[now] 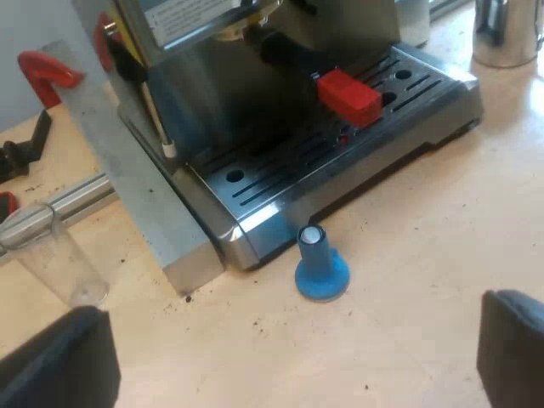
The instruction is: Put the handle in the coffee machine
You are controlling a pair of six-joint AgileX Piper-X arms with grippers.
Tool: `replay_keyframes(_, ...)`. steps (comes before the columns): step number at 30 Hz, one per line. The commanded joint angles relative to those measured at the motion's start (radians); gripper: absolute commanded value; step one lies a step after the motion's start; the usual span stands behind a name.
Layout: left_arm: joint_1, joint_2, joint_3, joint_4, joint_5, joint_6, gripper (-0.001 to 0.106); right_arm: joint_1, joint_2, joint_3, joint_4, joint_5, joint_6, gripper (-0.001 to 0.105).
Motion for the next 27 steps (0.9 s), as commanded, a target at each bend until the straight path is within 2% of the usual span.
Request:
replay_keyframes(1,0.002,-0.142,-0.003,0.008,-0.007,0.001,0.086,0.001,-0.047,-0.002,0.004,-0.006,-0.015,0.062)
replay_keyframes(6,0.002,-0.142,0.019,-0.071,-0.007,-0.026,0.086,0.001,-0.047,0.007,-0.071,-0.006,-0.016,0.062)
replay_keyframes(10,0.002,-0.139,0.073,-0.226,-0.012,-0.157,0.086,0.001,-0.047,0.028,-0.183,-0.01,-0.016,0.062)
replay_keyframes(11,0.002,-0.139,0.098,-0.269,-0.014,-0.188,0.086,0.001,-0.045,0.061,-0.256,-0.021,-0.016,0.062)
replay_keyframes(15,0.002,-0.139,0.178,-0.312,-0.014,-0.204,0.086,0.001,-0.042,0.11,-0.295,-0.021,-0.016,0.062)
replay_keyframes(16,0.002,-0.137,0.205,-0.32,-0.014,-0.208,0.086,0.001,-0.042,0.157,-0.291,-0.021,-0.016,0.062)
replay_keyframes(19,0.002,-0.137,0.268,-0.334,-0.014,-0.216,0.086,0.001,-0.042,0.212,-0.268,-0.021,-0.016,0.062)
replay_keyframes(27,0.002,-0.136,0.385,-0.371,-0.012,-0.215,0.086,0.001,-0.042,0.35,-0.27,-0.021,-0.016,0.062)
